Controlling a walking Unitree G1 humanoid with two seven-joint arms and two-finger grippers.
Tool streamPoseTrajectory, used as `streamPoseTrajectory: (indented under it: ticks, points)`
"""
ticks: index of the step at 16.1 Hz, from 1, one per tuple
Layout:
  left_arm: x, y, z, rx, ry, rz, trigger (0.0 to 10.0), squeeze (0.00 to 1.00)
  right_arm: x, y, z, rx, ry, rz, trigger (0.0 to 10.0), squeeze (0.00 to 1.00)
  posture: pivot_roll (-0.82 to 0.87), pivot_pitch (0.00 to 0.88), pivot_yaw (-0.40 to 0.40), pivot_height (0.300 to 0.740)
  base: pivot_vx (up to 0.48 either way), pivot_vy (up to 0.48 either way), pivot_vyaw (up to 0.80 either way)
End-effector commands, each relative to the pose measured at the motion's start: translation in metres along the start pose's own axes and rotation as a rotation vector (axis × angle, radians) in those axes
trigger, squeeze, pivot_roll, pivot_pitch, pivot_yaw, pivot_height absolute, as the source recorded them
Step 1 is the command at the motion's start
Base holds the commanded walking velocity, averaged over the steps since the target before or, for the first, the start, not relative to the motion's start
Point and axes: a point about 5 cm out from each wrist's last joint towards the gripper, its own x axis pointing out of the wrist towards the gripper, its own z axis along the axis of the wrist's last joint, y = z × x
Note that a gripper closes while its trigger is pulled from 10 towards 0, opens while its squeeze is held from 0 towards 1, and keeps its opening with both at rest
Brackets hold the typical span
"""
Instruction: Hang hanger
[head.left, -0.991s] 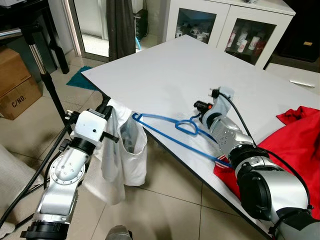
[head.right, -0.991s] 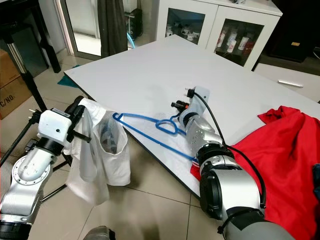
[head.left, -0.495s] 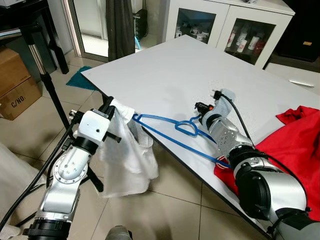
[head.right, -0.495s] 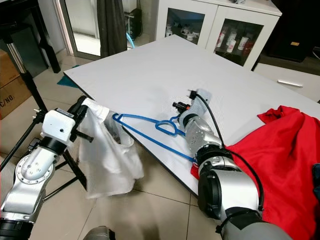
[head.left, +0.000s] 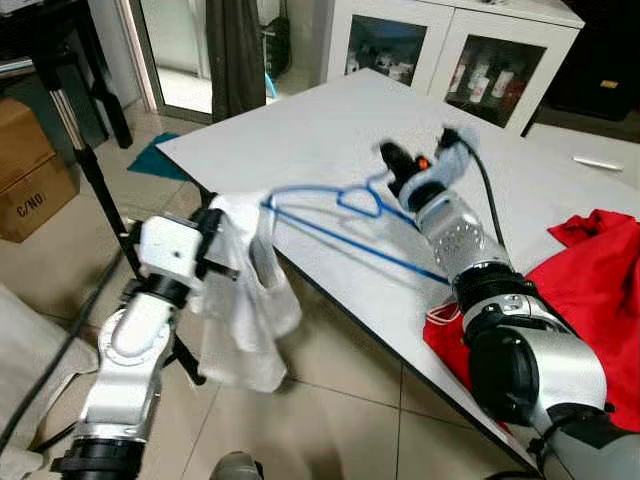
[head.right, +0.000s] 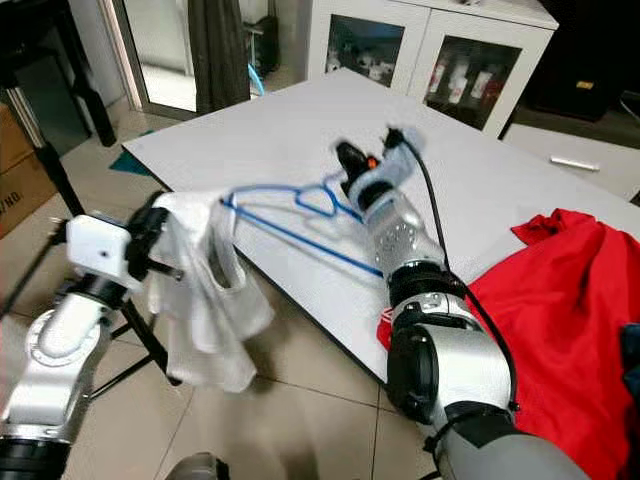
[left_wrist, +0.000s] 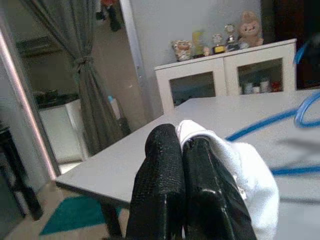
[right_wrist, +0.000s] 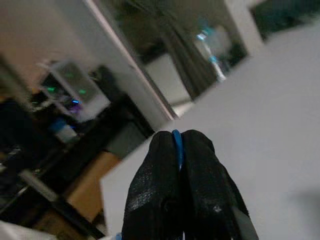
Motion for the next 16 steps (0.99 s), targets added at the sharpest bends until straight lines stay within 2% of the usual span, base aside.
streamPoseTrajectory:
  ticks: [1,4,5,7,8,10,12,13,16]
  points:
    - [0.004,0.017,0.005,0.032,-0.014,0.032,10.0,0.0,0.001,0.003,0.023,-0.027,-0.1,0.029,10.0,0.0,0.14,0.0,-0.073,0.74,0.0,0.0,0.0]
    - [0.016,0.048,0.014,0.12,-0.006,0.032,10.0,0.0,-0.002,-0.004,0.046,-0.074,-0.215,-0.038,10.0,0.0,0.14,0.0,-0.067,0.74,0.0,0.0,0.0]
    - [0.017,0.051,0.013,0.124,0.006,0.032,10.0,0.0,-0.002,-0.003,0.047,-0.059,-0.22,-0.026,10.0,0.0,0.14,0.0,-0.067,0.74,0.0,0.0,0.0]
    - [0.022,0.054,0.008,0.111,0.031,0.046,10.0,0.0,-0.002,0.006,0.044,-0.03,-0.195,0.094,10.0,0.0,0.14,0.0,-0.062,0.74,0.0,0.0,0.0]
    - [0.029,0.048,0.007,0.008,0.013,0.062,10.0,0.0,-0.004,0.019,0.041,-0.023,-0.191,0.233,10.0,0.0,0.12,0.0,-0.05,0.74,0.0,0.0,0.0]
    - [0.032,0.038,0.002,-0.136,0.008,0.056,10.0,0.0,-0.01,0.031,0.046,0.021,-0.253,0.366,10.0,0.0,0.12,0.0,-0.047,0.74,0.0,0.0,0.0]
    - [0.034,0.031,-0.004,-0.232,0.009,0.069,10.0,0.0,-0.013,0.035,0.063,0.069,-0.37,0.387,10.0,0.0,0.12,0.0,-0.043,0.74,0.0,0.0,0.0]
    - [0.036,0.029,-0.006,-0.264,0.007,0.077,10.0,0.0,-0.014,0.035,0.067,0.095,-0.391,0.399,10.0,0.0,0.12,0.0,-0.044,0.74,0.0,0.0,0.0]
    - [0.046,0.027,-0.006,-0.346,-0.01,0.108,10.0,0.0,-0.02,0.046,0.064,0.116,-0.359,0.522,10.0,0.0,0.12,0.0,-0.043,0.74,0.0,0.0,0.0]
